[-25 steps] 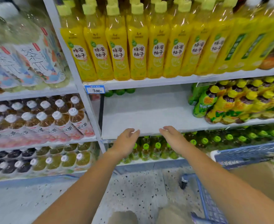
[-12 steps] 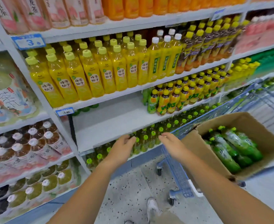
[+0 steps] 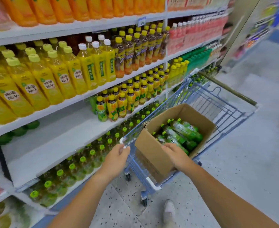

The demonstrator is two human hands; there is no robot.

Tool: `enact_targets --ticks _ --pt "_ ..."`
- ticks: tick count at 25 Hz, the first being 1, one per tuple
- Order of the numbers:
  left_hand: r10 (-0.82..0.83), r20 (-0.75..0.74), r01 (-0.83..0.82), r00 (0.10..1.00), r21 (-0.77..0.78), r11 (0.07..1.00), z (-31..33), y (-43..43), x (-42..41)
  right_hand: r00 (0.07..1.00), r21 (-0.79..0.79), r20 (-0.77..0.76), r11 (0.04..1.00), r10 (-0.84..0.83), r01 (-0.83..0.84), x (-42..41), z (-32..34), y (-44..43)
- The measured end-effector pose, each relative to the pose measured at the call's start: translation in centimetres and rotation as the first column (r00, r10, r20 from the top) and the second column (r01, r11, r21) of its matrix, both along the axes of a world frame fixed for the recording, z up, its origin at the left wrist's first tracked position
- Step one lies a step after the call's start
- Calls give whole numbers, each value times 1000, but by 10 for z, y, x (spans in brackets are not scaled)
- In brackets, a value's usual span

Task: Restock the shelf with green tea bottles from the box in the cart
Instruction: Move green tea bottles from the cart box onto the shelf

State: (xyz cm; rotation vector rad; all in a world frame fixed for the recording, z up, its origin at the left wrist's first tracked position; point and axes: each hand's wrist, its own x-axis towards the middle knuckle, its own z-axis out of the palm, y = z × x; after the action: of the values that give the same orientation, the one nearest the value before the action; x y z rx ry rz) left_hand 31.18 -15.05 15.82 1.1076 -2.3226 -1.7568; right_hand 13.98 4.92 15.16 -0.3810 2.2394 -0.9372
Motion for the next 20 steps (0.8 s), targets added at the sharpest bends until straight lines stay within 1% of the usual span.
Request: enact_targets --ticks 3,5,9,14,18,20 --pt "-44 -4 44 999 41 998 -7 28 -54 1000 -1 12 1000 -24 24 -40 -7 31" --pt "-55 7 54 998 84 995 -12 49 -94 999 26 35 999 -29 28 -77 -15 53" --pt "-13 40 5 999 186 983 -27 95 -172 999 98 33 994 40 -43 -158 -26 84" --pt "38 142 -71 989 238 969 -57 142 -254 991 168 28 977 130 -133 -251 -41 110" --pt "72 254 -148 965 296 944 -100 166 -307 973 257 40 939 226 -229 -310 -71 107" --pt "96 311 -194 946 300 934 -125 171 -325 963 294 44 918 265 -266 -329 -91 101"
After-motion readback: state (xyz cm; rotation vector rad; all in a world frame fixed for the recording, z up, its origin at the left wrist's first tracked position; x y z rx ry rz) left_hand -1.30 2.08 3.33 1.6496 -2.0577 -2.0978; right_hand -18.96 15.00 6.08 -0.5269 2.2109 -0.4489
